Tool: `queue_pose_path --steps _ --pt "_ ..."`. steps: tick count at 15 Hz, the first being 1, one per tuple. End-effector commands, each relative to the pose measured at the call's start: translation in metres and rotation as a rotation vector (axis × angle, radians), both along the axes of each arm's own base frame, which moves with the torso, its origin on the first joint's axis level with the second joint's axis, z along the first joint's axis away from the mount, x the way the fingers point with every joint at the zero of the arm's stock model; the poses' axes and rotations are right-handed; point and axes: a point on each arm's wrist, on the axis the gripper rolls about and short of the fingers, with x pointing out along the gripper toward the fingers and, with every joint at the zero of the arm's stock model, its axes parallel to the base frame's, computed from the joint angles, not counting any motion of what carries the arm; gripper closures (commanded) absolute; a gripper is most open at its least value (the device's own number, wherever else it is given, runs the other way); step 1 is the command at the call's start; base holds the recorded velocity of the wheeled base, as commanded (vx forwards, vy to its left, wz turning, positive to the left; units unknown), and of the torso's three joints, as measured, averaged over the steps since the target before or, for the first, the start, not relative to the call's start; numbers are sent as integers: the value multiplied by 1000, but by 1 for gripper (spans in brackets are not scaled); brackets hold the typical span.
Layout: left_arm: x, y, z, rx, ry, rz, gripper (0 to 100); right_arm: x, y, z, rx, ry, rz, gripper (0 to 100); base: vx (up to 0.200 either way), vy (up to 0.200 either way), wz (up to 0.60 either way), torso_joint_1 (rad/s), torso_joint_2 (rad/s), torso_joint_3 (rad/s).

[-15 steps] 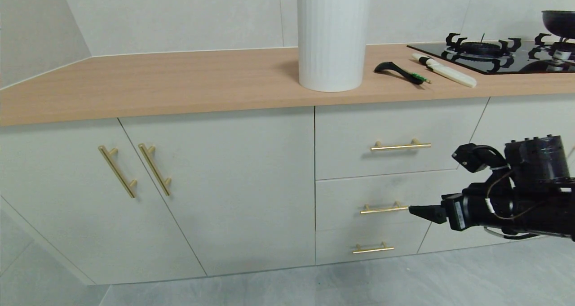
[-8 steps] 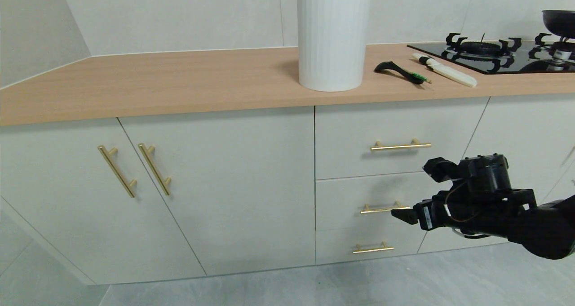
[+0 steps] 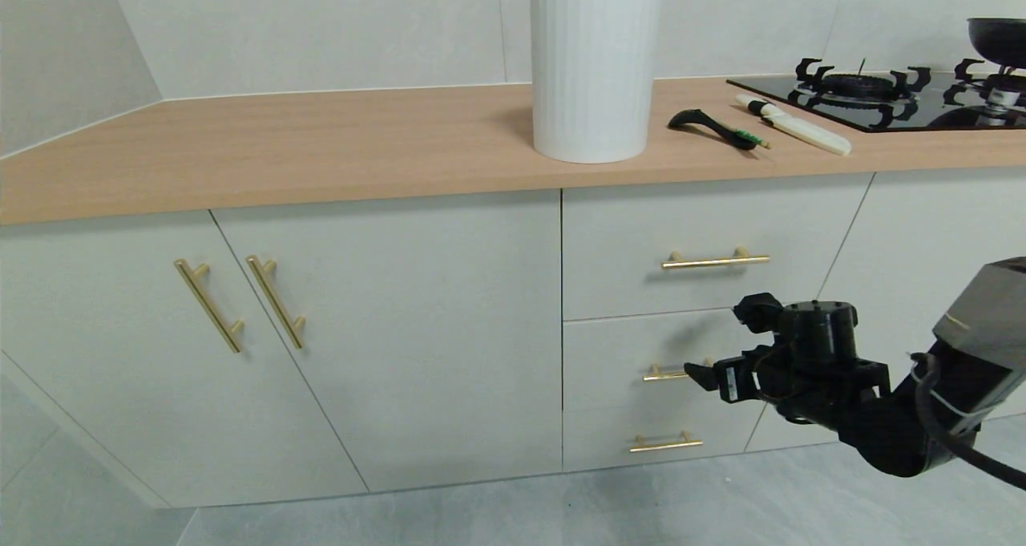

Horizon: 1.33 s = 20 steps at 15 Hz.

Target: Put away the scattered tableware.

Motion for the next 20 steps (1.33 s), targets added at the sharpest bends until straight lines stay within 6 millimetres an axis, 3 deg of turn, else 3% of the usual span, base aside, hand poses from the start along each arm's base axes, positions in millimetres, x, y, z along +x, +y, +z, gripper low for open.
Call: queue_pose_path --steps 1,7,20 --pt "0 0 0 -1 1 -1 0 13 6 -30 17 26 -22 0 0 0 0 0 0 0" --pt "0 0 0 -1 1 -1 0 35 10 -50 39 -40 -114 0 0 0 0 0 0 0" --pt "0 0 0 -1 1 -1 0 50 13 -72 29 -77 -165 0 0 0 0 0 0 0"
